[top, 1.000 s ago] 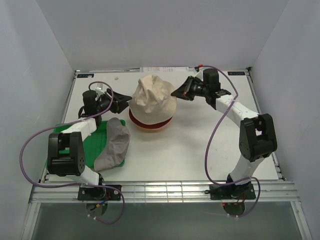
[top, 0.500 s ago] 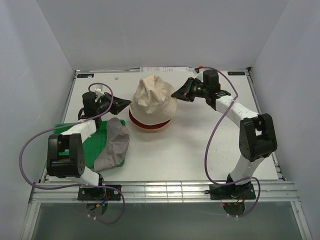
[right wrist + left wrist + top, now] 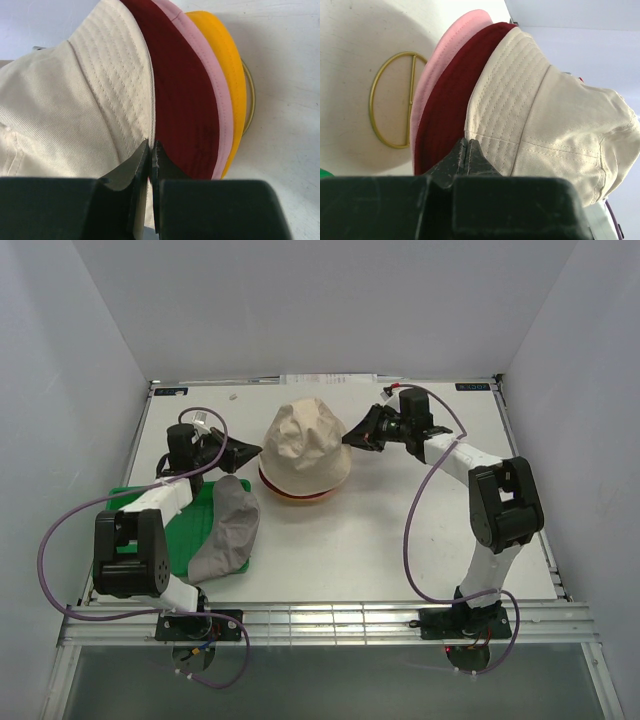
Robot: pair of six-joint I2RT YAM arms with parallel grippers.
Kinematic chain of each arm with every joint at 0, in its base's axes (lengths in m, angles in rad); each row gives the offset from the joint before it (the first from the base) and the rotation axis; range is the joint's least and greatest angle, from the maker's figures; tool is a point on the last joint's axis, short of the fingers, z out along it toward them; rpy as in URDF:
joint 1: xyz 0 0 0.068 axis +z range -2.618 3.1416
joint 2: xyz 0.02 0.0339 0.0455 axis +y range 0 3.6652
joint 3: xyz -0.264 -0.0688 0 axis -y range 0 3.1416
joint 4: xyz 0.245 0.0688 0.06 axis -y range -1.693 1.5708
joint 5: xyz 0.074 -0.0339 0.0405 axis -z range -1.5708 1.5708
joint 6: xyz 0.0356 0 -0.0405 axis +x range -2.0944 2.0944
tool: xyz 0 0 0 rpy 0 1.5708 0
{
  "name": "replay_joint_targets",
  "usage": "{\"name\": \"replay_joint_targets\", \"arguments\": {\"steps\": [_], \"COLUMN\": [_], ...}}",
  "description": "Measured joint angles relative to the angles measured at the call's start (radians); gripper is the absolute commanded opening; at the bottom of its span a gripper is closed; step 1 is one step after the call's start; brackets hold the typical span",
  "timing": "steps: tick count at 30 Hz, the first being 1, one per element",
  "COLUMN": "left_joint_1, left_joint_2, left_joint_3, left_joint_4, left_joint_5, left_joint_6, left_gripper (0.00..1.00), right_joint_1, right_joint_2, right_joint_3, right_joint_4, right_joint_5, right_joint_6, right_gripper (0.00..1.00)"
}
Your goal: Stack the hats
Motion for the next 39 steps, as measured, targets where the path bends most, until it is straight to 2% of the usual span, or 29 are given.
{"name": "replay_joint_targets", "arguments": {"steps": [10,17,24,39], "left_joint_1": [-0.008,-0.012,-0.017,-0.019], "left_joint_2": [-0.002,0.033,0.098,0.116], "left_joint_3": [0.122,0.194,0.209,0.203], "left_joint_4": [-0.236,-0.357,-0.381,-0.359], "left_joint_5": [-0.092,-0.131,-0.118,-0.106], "left_joint_6": [0.096,0.108,0.096,0.116], "left_gripper": [0.0,0.0,0.0,0.0], "right_joint_1": [0.0,0.0,0.0,0.0], "right_joint_2": [0.043,0.061,0.111,0.117], "right_joint_3": [0.009,0.048,0.073,0.018], "right_joint_4": [0.014,-0.032,-0.054,0.045], "right_joint_5": [-0.017,-0.01,-0.016,-0.032], "right_joint_6": [0.008,0.011,0.015,0.037], "right_gripper": [0.08,0.08,0.08,0.08]}}
